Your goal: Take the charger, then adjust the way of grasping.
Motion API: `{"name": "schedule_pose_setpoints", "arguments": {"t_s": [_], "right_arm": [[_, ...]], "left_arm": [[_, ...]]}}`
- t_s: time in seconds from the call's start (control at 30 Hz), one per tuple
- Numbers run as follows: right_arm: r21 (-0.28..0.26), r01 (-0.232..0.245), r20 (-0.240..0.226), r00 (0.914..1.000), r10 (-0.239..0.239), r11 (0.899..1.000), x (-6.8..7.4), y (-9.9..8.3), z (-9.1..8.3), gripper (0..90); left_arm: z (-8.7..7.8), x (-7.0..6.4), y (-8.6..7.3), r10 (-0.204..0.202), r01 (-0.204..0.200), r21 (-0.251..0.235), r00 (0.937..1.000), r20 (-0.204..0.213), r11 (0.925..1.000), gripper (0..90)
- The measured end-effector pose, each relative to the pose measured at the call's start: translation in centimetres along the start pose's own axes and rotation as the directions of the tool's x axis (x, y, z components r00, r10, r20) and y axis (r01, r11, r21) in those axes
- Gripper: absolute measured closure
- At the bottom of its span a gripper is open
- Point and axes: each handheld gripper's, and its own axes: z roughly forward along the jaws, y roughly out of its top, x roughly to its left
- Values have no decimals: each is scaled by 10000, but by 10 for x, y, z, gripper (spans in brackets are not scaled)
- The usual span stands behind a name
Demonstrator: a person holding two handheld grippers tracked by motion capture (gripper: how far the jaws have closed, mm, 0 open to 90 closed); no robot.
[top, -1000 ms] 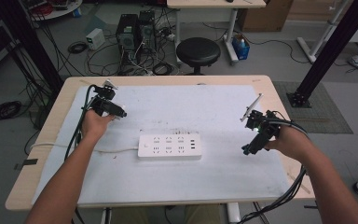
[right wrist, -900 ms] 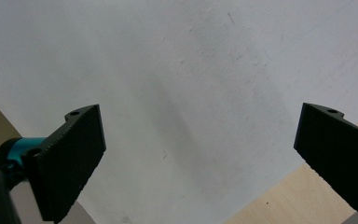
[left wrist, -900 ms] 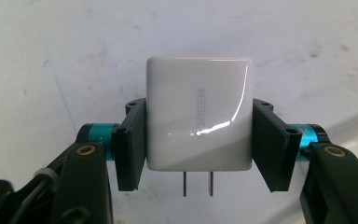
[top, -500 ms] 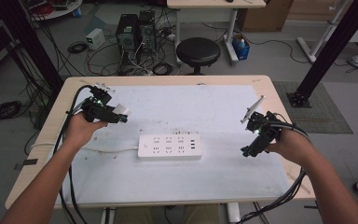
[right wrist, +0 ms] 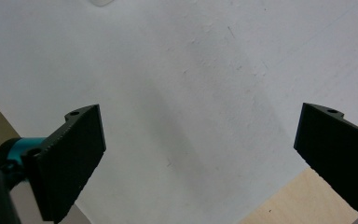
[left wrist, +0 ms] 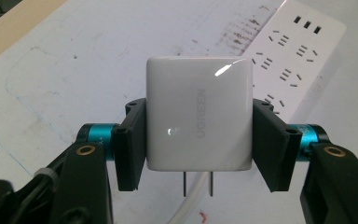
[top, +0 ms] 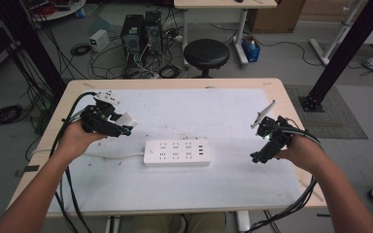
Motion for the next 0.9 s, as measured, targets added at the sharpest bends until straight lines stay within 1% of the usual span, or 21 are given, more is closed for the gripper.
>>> {"name": "schedule_pose_setpoints", "arguments": {"t_s": [0.03, 0.1, 0.17, 0.2, 0.23, 0.27, 0.3, 0.33, 0.37, 0.43, 0.53, 0.57, 0.67, 0.7, 0.73, 0.77, 0.8, 0.83, 0.87, 0.9], "right_arm": [[-18, -31, -5, 10000, 31, 10000, 0, 0, 0, 13], [-74, -59, 0, 10000, 59, 10000, 1, 1, -1, 13], [-259, -220, -68, 9997, 218, 9994, 2, 1, -2, 16], [-421, -316, -245, 9992, 306, 9986, 1, 0, -2, 39], [-421, -316, -245, 9992, 306, 9986, 1, 0, -2, 39], [-489, -483, -315, 9984, 468, 9976, 1, 1, -2, 39], [-499, -531, -350, 9981, 514, 9973, 1, 1, -1, 39], [-499, -531, -350, 9981, 514, 9973, 1, 1, -1, 39], [-525, -497, -381, 9981, 478, 9974, 1, 2, -1, 39], [-538, -512, -426, 9979, 489, 9972, 1, 2, 0, 39], [-537, -626, -474, 9971, 600, 9966, 2, 2, 2, 39], [-590, -704, -551, 9962, 671, 9958, 2, 2, 3, 39], [-630, -827, -659, 9947, 785, 9946, 3, 3, 3, 39], [-664, -907, -694, 9939, 861, 9937, 4, 3, 3, 39], [-709, -994, -731, 9929, 943, 9925, 4, 4, 2, 39], [-871, -1192, -809, 9904, 1123, 9890, 6, 6, 1, 39], [-871, -1192, -809, 9904, 1123, 9890, 6, 6, 1, 39], [-953, -1245, -863, 9894, 1164, 9876, 6, 6, 0, 39], [-1011, -1404, -905, 9872, 1314, 9849, 7, 7, -1, 39], [-1172, -1603, -1021, 9836, 1487, 9801, 9, 8, -3, 39]], "left_arm": [[0, -2, 0, 53, -53, -16, 10000, 7, 10000, 425], [-1, -5, 2, 286, -285, -70, 9995, 94, 9996, 425], [-2, -9, 3, 454, -451, -161, 9988, 166, 9989, 425], [-2, -13, 6, 804, -801, -136, 9965, 218, 9967, 425], [-2, -13, 6, 804, -801, -136, 9965, 218, 9967, 425], [-2, -16, 8, 930, -925, -173, 9951, 321, 9956, 425], [-2, -20, 11, 1241, -1236, -146, 9915, 380, 9922, 425], [-2, -20, 11, 1241, -1236, -146, 9915, 380, 9922, 425], [-2, -22, 14, 1399, -1395, -124, 9894, 394, 9901, 425], [-1, -26, 18, 1580, -1573, -197, 9863, 477, 9874, 425], [0, -32, 23, 1954, -1940, -279, 9787, 632, 9806, 425], [1, -34, 25, 2135, -2120, -285, 9745, 686, 9768, 425], [5, -41, 29, 2414, -2390, -364, 9661, 914, 9703, 425], [6, -43, 30, 2535, -2517, -310, 9624, 971, 9673, 425], [8, -45, 31, 2596, -2577, -311, 9601, 1037, 9657, 424], [9, -47, 33, 2722, -2708, -280, 9556, 1125, 9622, 425], [11, -50, 34, 2732, -2712, -333, 9546, 1188, 9620, 425], [12, -52, 35, 2868, -2855, -288, 9501, 1229, 9579, 425], [13, -55, 36, 2995, -2984, -278, 9455, 1280, 9540, 425], [14, -57, 38, 3064, -3049, -314, 9427, 1319, 9519, 424]]}}
